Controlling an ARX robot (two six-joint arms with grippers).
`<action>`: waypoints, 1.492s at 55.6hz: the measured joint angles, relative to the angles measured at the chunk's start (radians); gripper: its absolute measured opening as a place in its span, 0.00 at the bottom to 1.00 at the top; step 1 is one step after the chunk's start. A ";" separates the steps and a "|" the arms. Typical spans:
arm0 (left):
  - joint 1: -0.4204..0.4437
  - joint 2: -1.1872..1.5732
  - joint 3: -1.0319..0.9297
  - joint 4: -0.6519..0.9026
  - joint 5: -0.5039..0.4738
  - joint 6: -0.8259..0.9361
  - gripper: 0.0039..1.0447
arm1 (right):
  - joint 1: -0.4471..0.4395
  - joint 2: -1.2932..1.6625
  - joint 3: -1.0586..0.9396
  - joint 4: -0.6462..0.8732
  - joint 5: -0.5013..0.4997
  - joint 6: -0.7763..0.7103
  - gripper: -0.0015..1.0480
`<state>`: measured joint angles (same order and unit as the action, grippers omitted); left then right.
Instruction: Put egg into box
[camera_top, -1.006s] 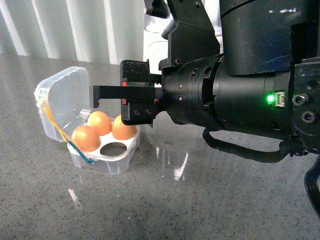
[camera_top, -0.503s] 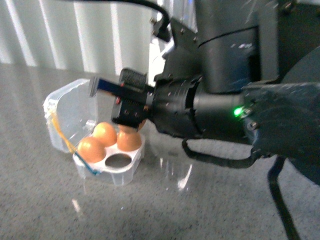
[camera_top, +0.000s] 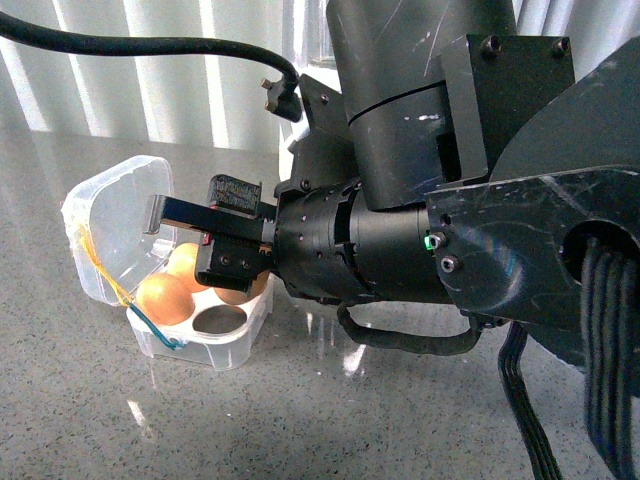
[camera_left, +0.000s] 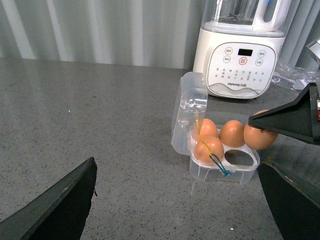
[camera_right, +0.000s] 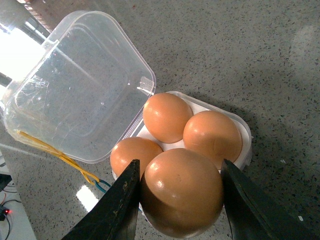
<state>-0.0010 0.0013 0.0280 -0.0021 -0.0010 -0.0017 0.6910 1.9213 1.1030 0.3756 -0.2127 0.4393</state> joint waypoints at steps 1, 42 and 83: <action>0.000 0.000 0.000 0.000 0.000 0.000 0.94 | 0.000 0.000 0.000 0.000 0.000 0.000 0.39; 0.000 0.000 0.000 0.000 0.000 0.000 0.94 | -0.013 -0.015 0.014 -0.024 -0.026 -0.007 0.93; 0.000 0.000 0.000 0.000 0.000 0.000 0.94 | -0.333 -0.464 -0.347 0.075 0.491 -0.246 0.93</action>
<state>-0.0010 0.0013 0.0280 -0.0021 -0.0010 -0.0017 0.3584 1.4574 0.7563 0.4503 0.2787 0.1932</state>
